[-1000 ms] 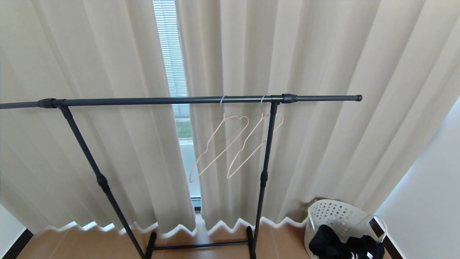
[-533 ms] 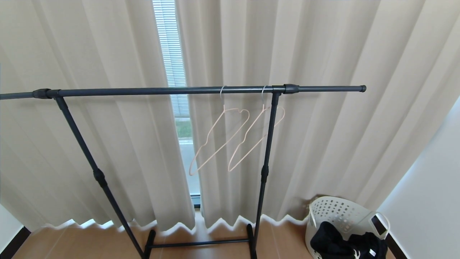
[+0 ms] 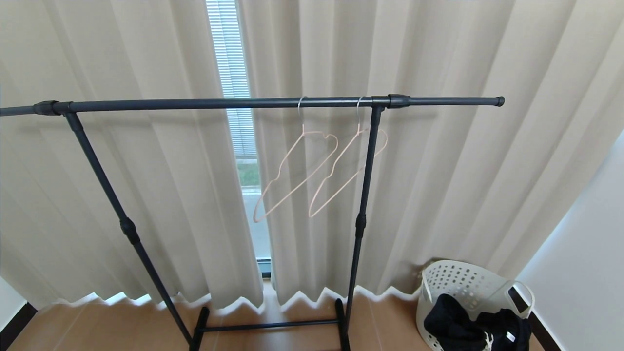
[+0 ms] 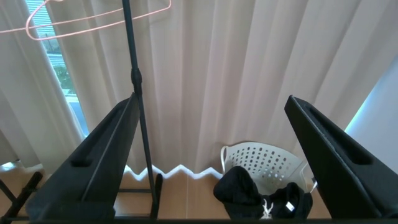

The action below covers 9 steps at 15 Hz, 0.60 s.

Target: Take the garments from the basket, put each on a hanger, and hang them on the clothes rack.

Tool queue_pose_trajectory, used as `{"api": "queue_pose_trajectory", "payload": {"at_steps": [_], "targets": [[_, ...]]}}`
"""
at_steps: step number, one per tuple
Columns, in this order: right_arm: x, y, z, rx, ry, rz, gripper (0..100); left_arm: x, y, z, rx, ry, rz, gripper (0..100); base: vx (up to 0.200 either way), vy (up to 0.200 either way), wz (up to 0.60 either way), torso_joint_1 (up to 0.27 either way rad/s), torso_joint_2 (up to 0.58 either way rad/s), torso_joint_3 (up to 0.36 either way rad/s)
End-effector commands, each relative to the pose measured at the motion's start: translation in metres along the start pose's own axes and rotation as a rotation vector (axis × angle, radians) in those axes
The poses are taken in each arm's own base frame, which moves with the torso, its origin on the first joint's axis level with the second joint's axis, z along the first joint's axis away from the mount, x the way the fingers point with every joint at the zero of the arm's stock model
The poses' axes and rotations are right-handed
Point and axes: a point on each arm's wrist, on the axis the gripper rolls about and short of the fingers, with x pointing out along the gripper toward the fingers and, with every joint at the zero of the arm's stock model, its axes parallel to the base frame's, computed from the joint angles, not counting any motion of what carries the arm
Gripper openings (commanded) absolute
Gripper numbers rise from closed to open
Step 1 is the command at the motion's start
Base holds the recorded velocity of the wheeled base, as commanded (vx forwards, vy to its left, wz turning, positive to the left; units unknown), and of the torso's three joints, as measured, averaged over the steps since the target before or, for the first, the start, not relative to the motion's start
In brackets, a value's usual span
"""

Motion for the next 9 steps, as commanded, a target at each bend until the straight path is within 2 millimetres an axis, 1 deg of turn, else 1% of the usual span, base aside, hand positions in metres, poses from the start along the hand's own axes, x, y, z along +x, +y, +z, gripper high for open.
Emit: {"api": "queue_pose_trajectory", "payload": {"at_steps": [1,3,9], "targets": [[0.0,0.0,0.0,0.0,-0.001,0.001,100,0.0001,0.0001,0.0002,0.0,-0.001,-0.001,100,0.0,0.0,0.0,-0.154,0.39,0.222],[0.0,0.0,0.0,0.0,-0.001,0.002,100,0.0001,0.0,0.0001,0.0,0.001,-0.001,100,0.0,0.0,0.0,-0.188,0.47,0.259],[0.0,0.0,0.0,0.0,-0.001,0.002,100,0.0001,0.0,0.0001,0.0,0.001,-0.001,100,0.0,0.0,0.0,-0.22,0.54,0.326]]}}
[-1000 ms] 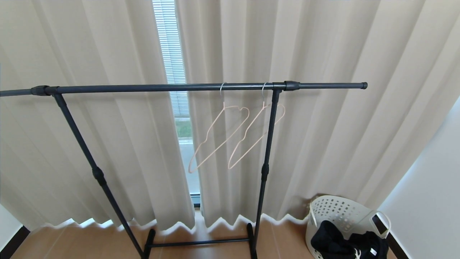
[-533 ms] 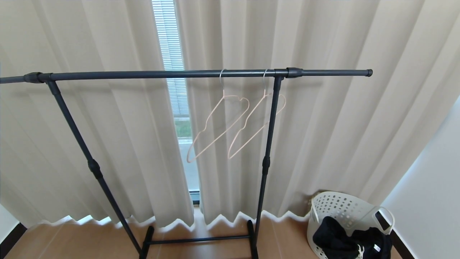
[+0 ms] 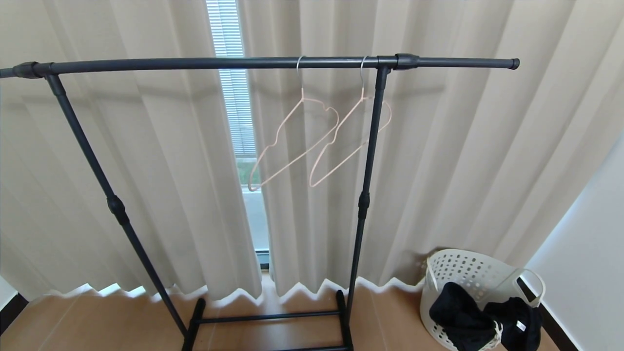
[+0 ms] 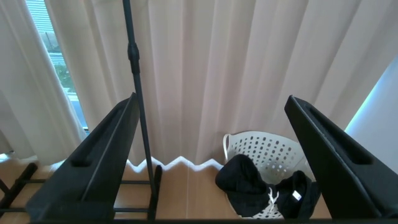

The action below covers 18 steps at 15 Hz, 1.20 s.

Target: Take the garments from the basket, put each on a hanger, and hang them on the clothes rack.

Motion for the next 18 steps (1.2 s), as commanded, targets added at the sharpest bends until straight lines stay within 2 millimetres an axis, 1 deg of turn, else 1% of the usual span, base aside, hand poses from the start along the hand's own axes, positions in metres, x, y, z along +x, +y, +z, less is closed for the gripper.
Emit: {"api": "queue_pose_trajectory", "payload": {"at_steps": [1,10,18], "targets": [[0.0,0.0,0.0,0.0,-0.001,0.0,100,0.0001,0.0,0.0001,0.0,0.001,-0.001,100,0.0,0.0,0.0,-0.203,0.52,0.32],[0.0,0.0,0.0,0.0,-0.001,0.0,100,0.0001,0.0,0.0001,0.0,0.001,-0.001,100,0.0,0.0,0.0,-0.173,0.5,0.327],[0.0,0.0,0.0,0.0,-0.001,0.0,100,0.0001,0.0,0.0001,0.0,0.001,-0.001,100,0.0,0.0,0.0,-0.094,0.46,0.362]]}}
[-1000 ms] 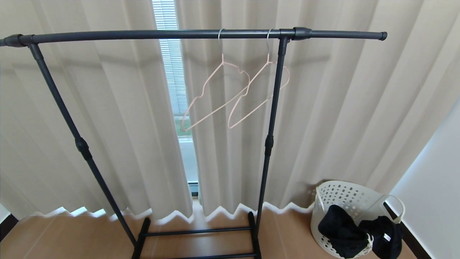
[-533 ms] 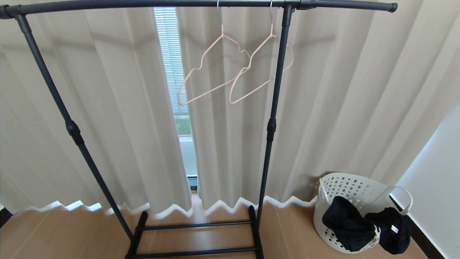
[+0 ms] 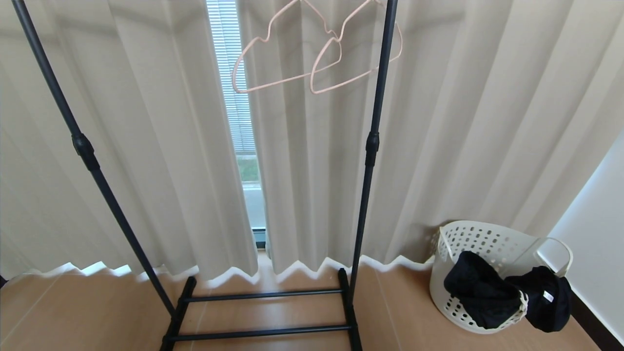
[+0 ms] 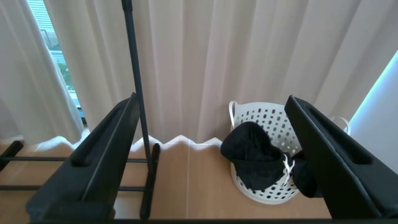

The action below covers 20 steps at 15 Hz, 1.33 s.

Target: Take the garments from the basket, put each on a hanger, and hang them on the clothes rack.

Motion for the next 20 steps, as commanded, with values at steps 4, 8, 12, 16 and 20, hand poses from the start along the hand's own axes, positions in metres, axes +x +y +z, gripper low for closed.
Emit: {"api": "queue_pose_trajectory", "payload": {"at_steps": [4,8,12,16,20], "targets": [[0.0,0.0,0.0001,0.0,-0.002,0.001,100,0.0001,0.0,0.0001,0.0,0.0,0.0,100,0.0,0.0,0.0,-0.026,0.21,0.193],[0.0,0.0,0.0001,0.0,-0.002,0.001,100,0.0001,0.0,0.0001,0.0,0.0,0.0,100,0.0,0.0,-0.45,-0.001,0.02,0.009],[0.0,0.0,0.0001,0.0,-0.002,0.001,100,0.0001,0.0,0.0001,0.0,0.0,0.0,100,0.0,0.0,-0.45,0.008,0.0,0.001],[0.0,0.0,0.0001,0.0,-0.002,0.001,100,0.0001,0.0,0.0001,0.005,0.0,-0.003,100,0.0,-0.15,0.0,-0.003,0.0,0.002],[0.0,0.0,0.0001,0.0,-0.002,0.002,100,0.0001,0.0,0.0001,0.005,0.0,-0.003,100,0.0,-0.2,0.0,0.008,0.0,0.0]]}}
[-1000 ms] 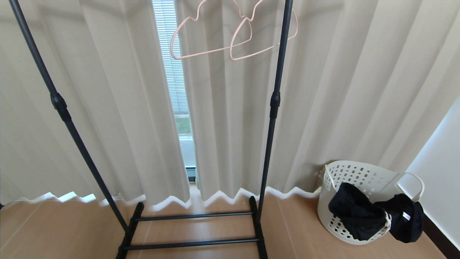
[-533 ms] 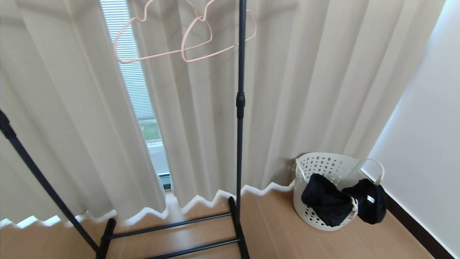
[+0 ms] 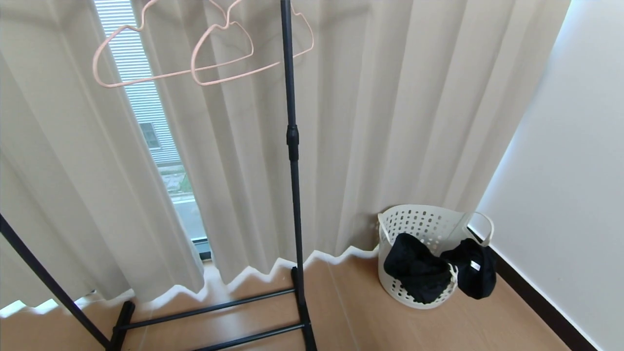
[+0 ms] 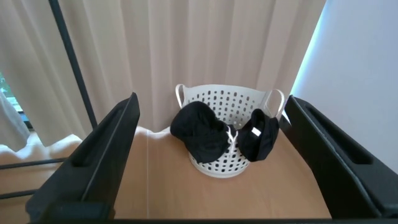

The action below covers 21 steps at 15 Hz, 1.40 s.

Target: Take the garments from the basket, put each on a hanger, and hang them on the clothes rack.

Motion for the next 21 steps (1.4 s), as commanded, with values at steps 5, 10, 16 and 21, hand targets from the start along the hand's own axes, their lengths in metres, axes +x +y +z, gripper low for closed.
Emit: {"api": "queue_pose_trajectory", "payload": {"at_steps": [5,10,16,21], "targets": [[0.0,0.0,0.0,0.0,0.0,0.002,100,0.0001,0.0,0.0001,0.001,0.0,0.0,100,0.16,-0.08,0.0,0.002,0.0,0.003],[0.0,0.0,0.0,0.0,0.0,0.0,100,0.0001,0.0,0.0001,-0.001,0.0,0.0,100,0.12,0.0,-0.48,0.004,0.01,0.002],[0.0,0.0,0.0,0.0,0.0,0.0,100,0.0001,0.0,0.0001,-0.001,0.0,0.0,100,0.0,0.0,-0.4,0.006,0.0,0.002],[0.0,0.0,0.0,0.0,0.0,0.0,100,0.0001,0.0,0.0001,-0.001,0.0,0.0,100,0.0,0.0,-0.12,0.001,0.0,0.0]]}}
